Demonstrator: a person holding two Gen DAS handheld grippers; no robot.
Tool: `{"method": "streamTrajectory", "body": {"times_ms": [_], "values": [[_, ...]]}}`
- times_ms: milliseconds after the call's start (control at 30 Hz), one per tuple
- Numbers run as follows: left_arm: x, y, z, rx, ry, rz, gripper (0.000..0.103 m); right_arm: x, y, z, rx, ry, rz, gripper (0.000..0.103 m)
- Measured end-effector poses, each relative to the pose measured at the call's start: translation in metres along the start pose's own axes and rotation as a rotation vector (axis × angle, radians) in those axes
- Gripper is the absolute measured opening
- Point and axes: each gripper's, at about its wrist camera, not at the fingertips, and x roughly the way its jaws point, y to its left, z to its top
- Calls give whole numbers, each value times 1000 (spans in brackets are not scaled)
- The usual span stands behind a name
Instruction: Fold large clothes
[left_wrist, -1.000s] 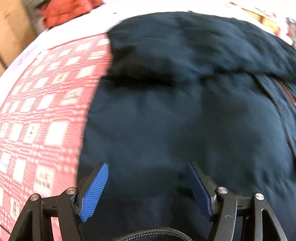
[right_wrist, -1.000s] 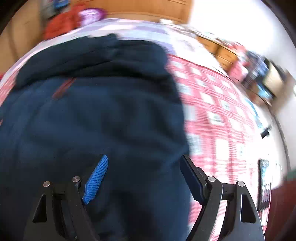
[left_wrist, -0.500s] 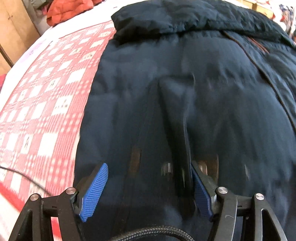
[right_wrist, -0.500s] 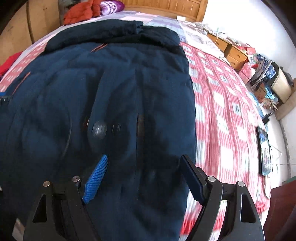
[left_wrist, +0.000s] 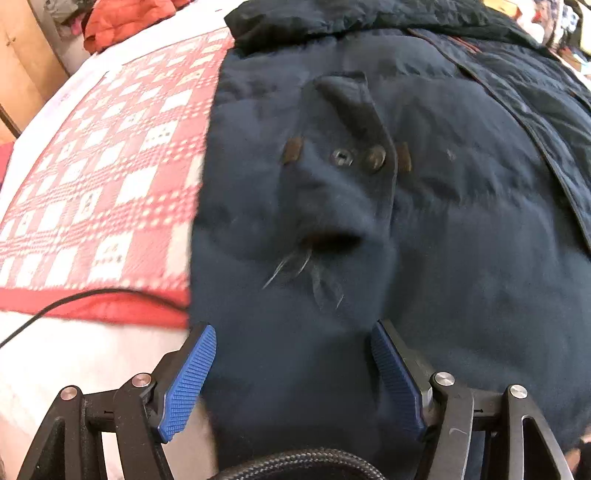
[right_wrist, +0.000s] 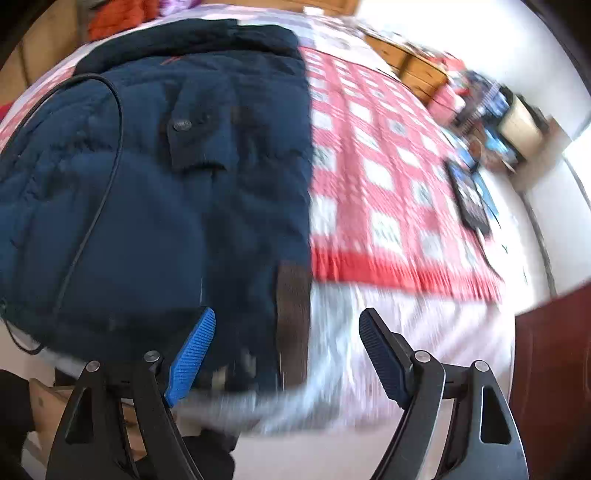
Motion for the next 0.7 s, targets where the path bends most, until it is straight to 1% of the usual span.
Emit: {"method": "streamTrajectory", "body": {"times_ms": [100,200,267,333,433,533,600,667,700], "values": [[-13,18,-17,10,17,16,73,-15,4,-22,27,28,-31,83],[-24,39,-35,-10,44,50,73,-26,8,-40,20,58,-61,83],[-33,53,-53,-37,67,53,73,-36,7,-56,24,87,-78,83],[-42,56,-67,-26,81,91,73,-45,7,-68,18,108,-102,83],[-45,55,-84,-20,106,99,73,-53,2,-83,28,142,-123,83],[-46,52,-94,-37,116,89,73,-51,4,-83,41,163,-114,83],[-46,49,-98,-47,123,110,73,-52,11,-79,36,164,-107,83],[-55,65,-100,-120,130,140,73,-57,11,-75,31,142,-114,83],[-66,78,-101,-166,125,164,73,-61,8,-72,43,133,-128,83]]}}
